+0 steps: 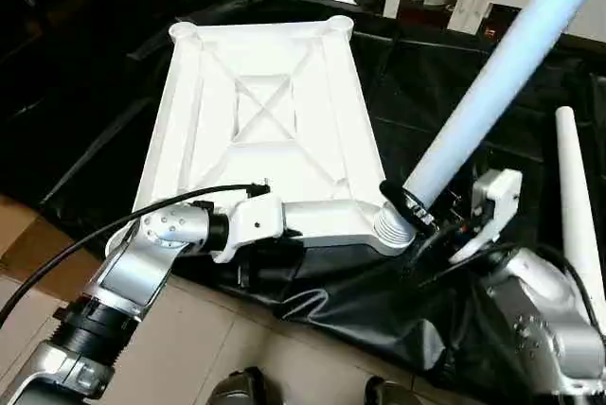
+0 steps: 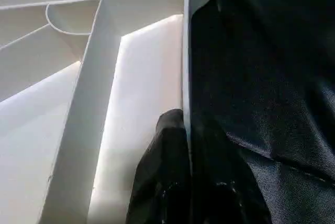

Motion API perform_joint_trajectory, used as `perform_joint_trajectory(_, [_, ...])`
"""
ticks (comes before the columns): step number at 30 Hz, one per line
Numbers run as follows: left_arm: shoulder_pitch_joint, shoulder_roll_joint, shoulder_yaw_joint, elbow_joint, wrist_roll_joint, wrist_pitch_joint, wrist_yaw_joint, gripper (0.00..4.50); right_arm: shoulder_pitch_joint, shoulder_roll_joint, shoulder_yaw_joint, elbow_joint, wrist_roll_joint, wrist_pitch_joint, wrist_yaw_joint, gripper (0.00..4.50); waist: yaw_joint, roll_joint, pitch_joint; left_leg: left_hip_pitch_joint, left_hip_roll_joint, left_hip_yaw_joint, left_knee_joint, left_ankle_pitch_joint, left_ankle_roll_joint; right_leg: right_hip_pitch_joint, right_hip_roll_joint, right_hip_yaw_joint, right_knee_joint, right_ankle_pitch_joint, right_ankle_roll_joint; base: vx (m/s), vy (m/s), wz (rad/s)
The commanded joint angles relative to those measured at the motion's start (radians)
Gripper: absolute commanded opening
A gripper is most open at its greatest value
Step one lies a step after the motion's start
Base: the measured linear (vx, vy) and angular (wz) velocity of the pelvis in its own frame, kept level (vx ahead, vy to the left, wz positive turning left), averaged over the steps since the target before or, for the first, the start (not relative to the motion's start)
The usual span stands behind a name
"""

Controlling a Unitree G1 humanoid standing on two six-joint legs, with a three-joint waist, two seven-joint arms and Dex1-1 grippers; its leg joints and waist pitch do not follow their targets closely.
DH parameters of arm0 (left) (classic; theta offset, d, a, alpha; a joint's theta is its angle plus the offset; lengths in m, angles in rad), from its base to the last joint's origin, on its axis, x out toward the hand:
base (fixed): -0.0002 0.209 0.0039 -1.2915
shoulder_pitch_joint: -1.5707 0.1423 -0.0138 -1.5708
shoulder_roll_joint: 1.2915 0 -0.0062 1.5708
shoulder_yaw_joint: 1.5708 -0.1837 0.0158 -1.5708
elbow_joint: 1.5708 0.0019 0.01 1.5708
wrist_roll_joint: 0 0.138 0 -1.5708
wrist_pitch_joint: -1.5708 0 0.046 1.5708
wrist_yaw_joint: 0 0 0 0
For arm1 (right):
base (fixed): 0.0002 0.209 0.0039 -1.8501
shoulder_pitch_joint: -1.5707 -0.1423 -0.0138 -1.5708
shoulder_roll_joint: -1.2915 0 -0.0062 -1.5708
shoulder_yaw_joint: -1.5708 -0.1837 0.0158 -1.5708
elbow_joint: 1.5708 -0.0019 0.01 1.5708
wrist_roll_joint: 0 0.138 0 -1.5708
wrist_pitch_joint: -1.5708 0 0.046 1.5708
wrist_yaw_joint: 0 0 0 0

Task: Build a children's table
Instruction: Insert table leg to table base

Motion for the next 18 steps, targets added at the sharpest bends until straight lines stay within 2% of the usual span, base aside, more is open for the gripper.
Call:
perform_joint_trajectory(1, [0.013,-0.02,0.022,0.023,-0.013,-0.006,0.059,0.0,0.06,-0.008,0.027,0.074,-0.073,0.038,-0.012,1.91,-0.007,-0.015,-0.04,0.023,0.036,-0.017,-0.088,-0.385,0.014,0.014,0.006,0.002,-0.079,-0.362,-0.131,0.0,0.0,0.0])
perform_joint_trajectory(4, [0.015,-0.02,0.023,0.022,-0.012,-0.006,0.059,0.0,0.075,-0.031,0.072,0.07,-0.103,0.023,0.012,1.91,-0.008,-0.014,-0.039,0.025,0.037,-0.018,-0.09,-0.407,0.004,0.011,0.005,0.003,-0.082,-0.391,-0.118,0.0,0.0,0.0])
perform_joint_trajectory(8, [0.016,-0.02,0.022,0.021,-0.011,-0.006,0.059,0.0,0.082,-0.051,0.108,0.071,-0.13,0.015,0.031,1.91,-0.008,-0.015,-0.038,0.023,0.037,-0.018,-0.09,-0.404,0.005,0.012,0.006,0.004,-0.082,-0.378,-0.112,0.0,0.0,0.0])
perform_joint_trajectory(9, [0.018,-0.02,0.021,0.019,-0.011,-0.007,0.06,0.0,0.086,-0.067,0.132,0.073,-0.149,0.015,0.045,1.91,-0.008,-0.014,-0.038,0.024,0.037,-0.018,-0.09,-0.409,0.003,0.01,0.006,0.004,-0.083,-0.386,-0.111,0.0,0.0,0.0])
perform_joint_trajectory(11, [0.018,-0.02,0.021,0.019,-0.011,-0.007,0.06,0.0,0.086,-0.067,0.132,0.073,-0.149,0.015,0.045,1.91,-0.009,-0.015,-0.038,0.025,0.037,-0.018,-0.091,-0.422,0.0,0.01,0.006,0.005,-0.085,-0.403,-0.104,0.0,0.0,0.0])
perform_joint_trajectory(15, [0.019,-0.021,0.019,0.018,-0.01,-0.007,0.06,0.0,0.085,-0.104,0.177,0.088,-0.182,0.03,0.076,1.91,-0.01,-0.016,-0.038,0.025,0.037,-0.021,-0.092,-0.433,-0.004,0.01,0.006,0.005,-0.086,-0.411,-0.097,0.0,0.0,0.0])
perform_joint_trajectory(18, [0.019,-0.022,0.018,0.018,-0.01,-0.007,0.06,0.0,0.071,-0.11,0.187,0.101,-0.185,0.04,0.077,1.91,-0.012,-0.017,-0.035,0.028,0.037,-0.022,-0.094,-0.476,-0.012,0.005,0.005,0.005,-0.091,-0.455,-0.09,0.0,0.0,0.0])
